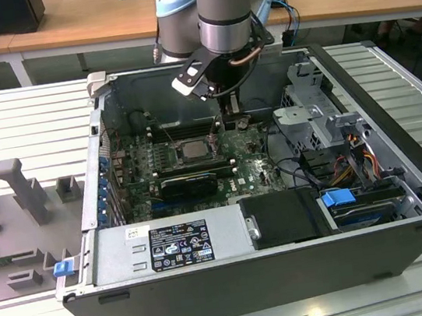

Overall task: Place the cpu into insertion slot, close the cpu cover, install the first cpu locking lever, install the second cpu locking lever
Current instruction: 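Close the cpu cover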

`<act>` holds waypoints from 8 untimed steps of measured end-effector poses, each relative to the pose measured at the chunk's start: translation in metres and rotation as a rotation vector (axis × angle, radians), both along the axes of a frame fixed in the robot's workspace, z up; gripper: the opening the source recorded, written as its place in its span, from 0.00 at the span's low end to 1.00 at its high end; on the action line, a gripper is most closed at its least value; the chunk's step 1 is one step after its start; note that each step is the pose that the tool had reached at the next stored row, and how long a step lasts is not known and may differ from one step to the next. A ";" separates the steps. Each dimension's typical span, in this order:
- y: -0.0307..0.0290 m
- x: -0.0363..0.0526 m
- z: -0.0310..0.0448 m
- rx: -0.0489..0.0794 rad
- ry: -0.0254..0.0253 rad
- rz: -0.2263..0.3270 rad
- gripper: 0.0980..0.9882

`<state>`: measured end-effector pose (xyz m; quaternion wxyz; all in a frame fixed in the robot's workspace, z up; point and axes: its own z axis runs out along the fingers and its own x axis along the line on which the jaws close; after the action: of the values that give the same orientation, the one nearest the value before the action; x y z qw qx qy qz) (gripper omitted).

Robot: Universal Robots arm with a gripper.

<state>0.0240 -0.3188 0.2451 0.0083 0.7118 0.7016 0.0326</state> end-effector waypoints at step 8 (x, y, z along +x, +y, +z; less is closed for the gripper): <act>0.0000 -0.0023 0.0000 0.000 0.0000 0.000 0.01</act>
<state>0.0217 -0.3188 0.2451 0.0083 0.7118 0.7016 0.0326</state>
